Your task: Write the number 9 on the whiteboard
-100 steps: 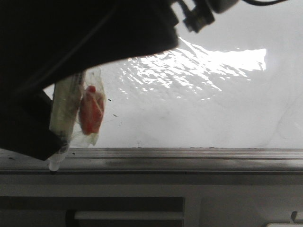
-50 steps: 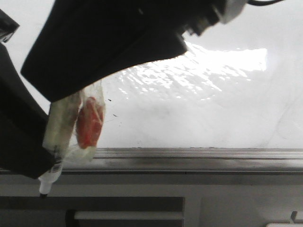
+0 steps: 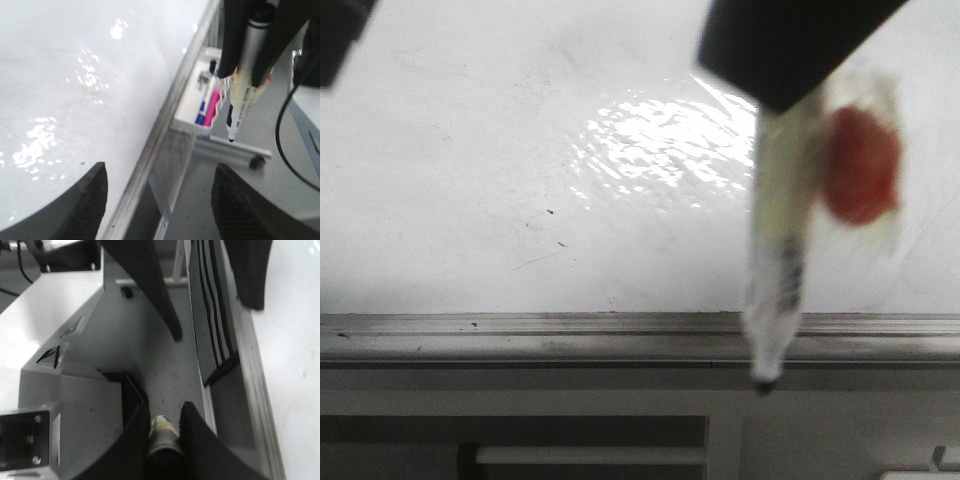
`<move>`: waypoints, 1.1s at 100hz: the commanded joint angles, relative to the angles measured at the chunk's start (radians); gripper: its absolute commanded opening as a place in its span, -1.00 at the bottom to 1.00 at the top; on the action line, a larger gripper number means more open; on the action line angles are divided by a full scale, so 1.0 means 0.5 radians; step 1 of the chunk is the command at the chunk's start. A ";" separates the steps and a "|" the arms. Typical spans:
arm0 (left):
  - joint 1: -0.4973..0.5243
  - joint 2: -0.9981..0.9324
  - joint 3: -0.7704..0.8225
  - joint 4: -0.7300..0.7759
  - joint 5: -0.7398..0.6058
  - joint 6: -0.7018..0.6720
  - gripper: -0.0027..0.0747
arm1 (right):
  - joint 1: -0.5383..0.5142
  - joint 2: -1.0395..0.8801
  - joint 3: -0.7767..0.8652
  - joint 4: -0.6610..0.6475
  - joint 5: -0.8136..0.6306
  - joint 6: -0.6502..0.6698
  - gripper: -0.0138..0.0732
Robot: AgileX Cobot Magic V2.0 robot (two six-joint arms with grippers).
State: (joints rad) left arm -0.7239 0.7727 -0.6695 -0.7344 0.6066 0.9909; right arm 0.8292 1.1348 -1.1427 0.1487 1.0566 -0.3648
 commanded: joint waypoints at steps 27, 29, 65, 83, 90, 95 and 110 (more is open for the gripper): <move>-0.008 -0.546 0.300 -0.118 -0.785 -0.353 -0.30 | 0.170 -0.572 0.200 -0.887 -0.960 0.765 -0.77; -0.008 -0.558 0.320 -0.134 -0.817 -0.353 -0.34 | 0.170 -0.611 0.248 -0.977 -1.048 0.796 -0.77; -0.008 -0.580 0.434 -0.265 -0.913 -0.349 -0.98 | -0.081 -0.810 0.887 -1.856 -1.620 1.469 -0.77; -0.008 -0.580 0.434 -0.261 -0.913 -0.345 -0.98 | -0.200 -0.765 0.887 -1.856 -1.672 1.473 -0.77; -0.008 -0.580 0.434 -0.261 -0.913 -0.345 -0.98 | -0.227 -0.732 0.887 -1.856 -1.653 1.473 -0.77; -0.008 -0.580 0.434 -0.261 -0.913 -0.345 -0.98 | -0.234 -0.706 0.887 -1.852 -1.643 1.473 -0.77; -0.008 -0.580 0.434 -0.261 -0.913 -0.345 -0.98 | -0.234 -0.615 0.887 -1.852 -1.572 1.483 -0.77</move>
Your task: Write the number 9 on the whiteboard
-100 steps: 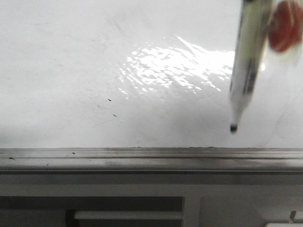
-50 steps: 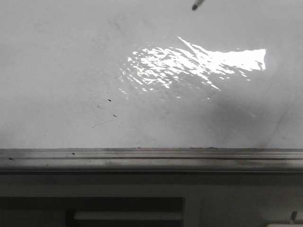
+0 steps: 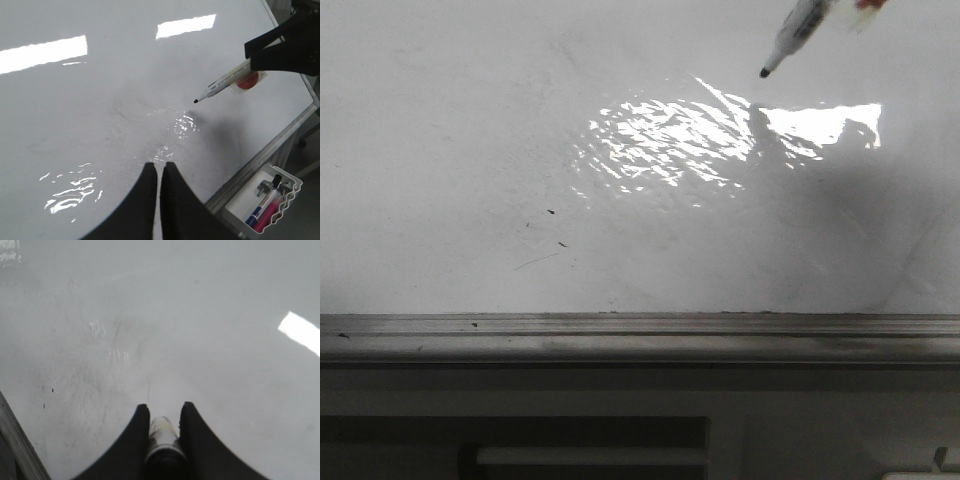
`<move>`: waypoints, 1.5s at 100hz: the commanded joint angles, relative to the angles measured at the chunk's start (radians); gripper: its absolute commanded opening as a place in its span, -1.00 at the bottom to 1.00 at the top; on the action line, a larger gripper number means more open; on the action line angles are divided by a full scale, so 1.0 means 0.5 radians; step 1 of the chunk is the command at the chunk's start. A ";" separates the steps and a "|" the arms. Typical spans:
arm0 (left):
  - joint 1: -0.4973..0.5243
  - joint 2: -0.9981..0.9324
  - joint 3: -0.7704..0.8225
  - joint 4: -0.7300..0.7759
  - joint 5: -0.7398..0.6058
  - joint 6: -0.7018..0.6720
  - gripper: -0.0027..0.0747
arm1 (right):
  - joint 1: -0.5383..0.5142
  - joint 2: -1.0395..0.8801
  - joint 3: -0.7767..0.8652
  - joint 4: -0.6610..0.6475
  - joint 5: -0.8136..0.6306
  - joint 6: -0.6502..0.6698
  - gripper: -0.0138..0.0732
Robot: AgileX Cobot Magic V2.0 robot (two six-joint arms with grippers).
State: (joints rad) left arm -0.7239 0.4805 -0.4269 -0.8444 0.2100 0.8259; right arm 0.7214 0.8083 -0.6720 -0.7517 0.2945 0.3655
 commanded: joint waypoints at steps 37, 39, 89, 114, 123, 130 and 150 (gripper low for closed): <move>-0.008 0.004 -0.051 -0.041 -0.119 -0.015 -0.98 | -0.019 0.233 -0.055 -0.022 -0.101 0.118 -0.78; -0.008 0.004 -0.051 -0.041 -0.119 -0.015 -0.98 | -0.019 0.241 -0.055 -0.007 -0.122 0.118 -0.78; -0.008 0.004 -0.051 -0.041 -0.119 -0.015 -0.98 | -0.009 0.115 -0.058 0.063 0.344 0.103 -0.80; -0.008 0.004 -0.051 -0.041 -0.119 -0.015 -0.98 | -0.009 0.206 -0.160 -0.035 0.311 0.103 -0.80; -0.008 0.004 -0.051 -0.041 -0.119 -0.015 -0.98 | -0.009 0.247 -0.216 -0.061 0.339 0.103 -0.80; -0.008 0.004 -0.051 -0.041 -0.119 -0.015 -0.98 | -0.009 0.266 -0.250 -0.075 0.339 0.103 -0.80; -0.008 0.004 -0.051 -0.041 -0.119 -0.015 -0.98 | -0.009 0.270 -0.265 -0.054 0.438 0.111 -0.80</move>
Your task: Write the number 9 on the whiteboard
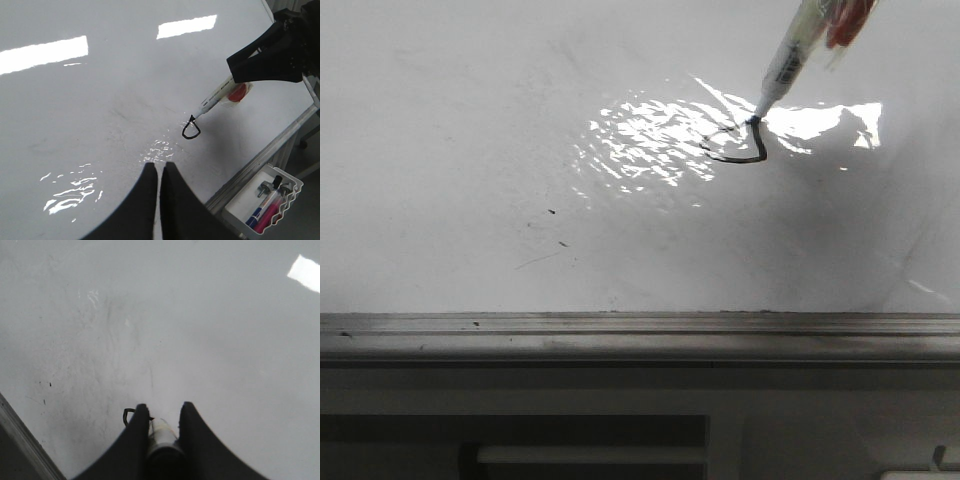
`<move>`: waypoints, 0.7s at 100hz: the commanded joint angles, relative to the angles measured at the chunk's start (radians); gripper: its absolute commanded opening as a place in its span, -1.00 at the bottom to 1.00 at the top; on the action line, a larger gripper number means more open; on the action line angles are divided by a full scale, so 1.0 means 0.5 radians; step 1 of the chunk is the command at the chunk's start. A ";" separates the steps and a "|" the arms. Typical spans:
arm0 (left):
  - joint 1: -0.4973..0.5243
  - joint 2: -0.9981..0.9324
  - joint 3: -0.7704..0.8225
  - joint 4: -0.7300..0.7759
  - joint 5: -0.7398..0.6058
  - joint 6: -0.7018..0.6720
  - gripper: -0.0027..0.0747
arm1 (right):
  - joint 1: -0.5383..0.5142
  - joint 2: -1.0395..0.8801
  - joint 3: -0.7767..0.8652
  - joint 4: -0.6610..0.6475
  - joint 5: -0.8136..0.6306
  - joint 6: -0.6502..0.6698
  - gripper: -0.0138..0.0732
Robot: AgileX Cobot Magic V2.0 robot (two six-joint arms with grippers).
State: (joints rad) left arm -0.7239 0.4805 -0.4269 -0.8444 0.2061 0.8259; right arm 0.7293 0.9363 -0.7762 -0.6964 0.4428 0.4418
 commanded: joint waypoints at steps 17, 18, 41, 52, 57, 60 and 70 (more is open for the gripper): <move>-0.008 0.004 -0.051 -0.041 -0.112 -0.015 -0.98 | 0.027 0.001 -0.013 0.102 0.249 -0.060 -0.80; -0.008 0.004 -0.051 -0.041 -0.112 -0.015 -0.98 | 0.041 -0.001 -0.007 0.111 0.258 -0.060 -0.80; -0.008 0.004 -0.051 -0.041 -0.112 -0.015 -0.98 | 0.302 -0.001 0.211 0.214 0.349 -0.027 -0.80; -0.008 0.004 -0.051 -0.041 -0.112 -0.015 -0.98 | 0.312 -0.001 0.220 0.203 0.343 -0.026 -0.80; -0.008 0.004 -0.051 -0.041 -0.125 -0.015 -0.98 | 0.312 -0.001 0.204 0.190 0.334 -0.026 -0.80; -0.008 0.004 -0.051 -0.041 -0.124 -0.015 -0.98 | 0.316 -0.020 0.185 0.190 0.328 -0.026 -0.80; -0.008 0.004 -0.051 -0.036 -0.107 -0.015 -0.94 | 0.338 -0.107 0.096 0.190 0.237 -0.040 -0.80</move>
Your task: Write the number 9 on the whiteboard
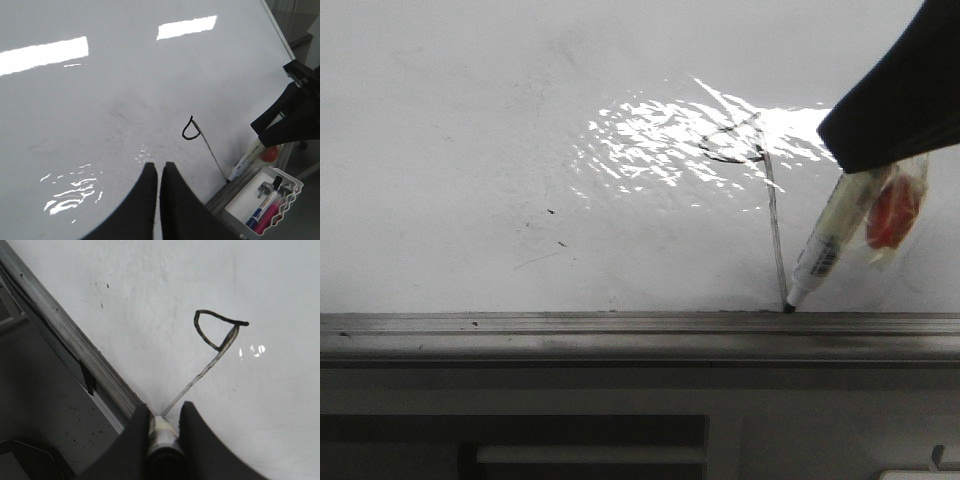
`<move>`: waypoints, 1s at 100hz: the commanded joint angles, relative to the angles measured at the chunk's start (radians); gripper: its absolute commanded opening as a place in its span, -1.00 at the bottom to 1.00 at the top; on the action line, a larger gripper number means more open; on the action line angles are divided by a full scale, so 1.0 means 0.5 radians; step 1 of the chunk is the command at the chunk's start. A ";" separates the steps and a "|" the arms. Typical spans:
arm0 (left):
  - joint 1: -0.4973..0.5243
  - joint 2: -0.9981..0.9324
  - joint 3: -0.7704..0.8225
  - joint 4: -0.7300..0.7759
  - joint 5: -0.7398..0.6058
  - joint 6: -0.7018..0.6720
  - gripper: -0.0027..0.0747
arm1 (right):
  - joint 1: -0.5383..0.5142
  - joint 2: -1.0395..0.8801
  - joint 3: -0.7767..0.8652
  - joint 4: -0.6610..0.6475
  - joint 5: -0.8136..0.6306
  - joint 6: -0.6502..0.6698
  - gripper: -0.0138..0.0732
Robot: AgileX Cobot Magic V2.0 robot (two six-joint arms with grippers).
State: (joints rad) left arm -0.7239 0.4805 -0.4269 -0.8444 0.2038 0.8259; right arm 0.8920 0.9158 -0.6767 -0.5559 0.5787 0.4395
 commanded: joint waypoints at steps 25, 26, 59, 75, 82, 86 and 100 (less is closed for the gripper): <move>-0.008 0.196 -0.133 -0.013 0.245 0.005 0.01 | 0.191 -0.194 -0.319 -0.088 -0.045 -0.139 -0.80; -0.008 0.208 -0.139 -0.013 0.258 0.005 0.02 | 0.198 -0.194 -0.318 -0.088 -0.055 -0.148 -0.80; -0.008 0.806 -0.450 -0.225 0.787 0.693 0.02 | 0.598 -0.047 -0.318 -0.045 -0.125 -0.425 -0.84; -0.008 1.013 -0.558 -0.590 0.928 1.163 0.02 | 0.626 0.014 -0.318 -0.045 -0.148 -0.425 -0.84; -0.008 1.090 -0.586 -0.683 0.948 1.252 0.02 | 0.626 0.024 -0.318 -0.045 -0.189 -0.425 -0.84; -0.008 1.130 -0.599 -0.705 0.968 1.256 0.02 | 0.626 0.027 -0.318 -0.045 -0.216 -0.425 -0.84; -0.008 1.240 -0.637 -0.719 1.100 1.261 0.02 | 0.626 0.027 -0.318 -0.045 -0.276 -0.425 -0.84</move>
State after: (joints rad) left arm -0.7239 1.0861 -0.7041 -1.1362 0.7083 1.4433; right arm 1.2041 0.9355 -0.8000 -0.5520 0.5244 0.2335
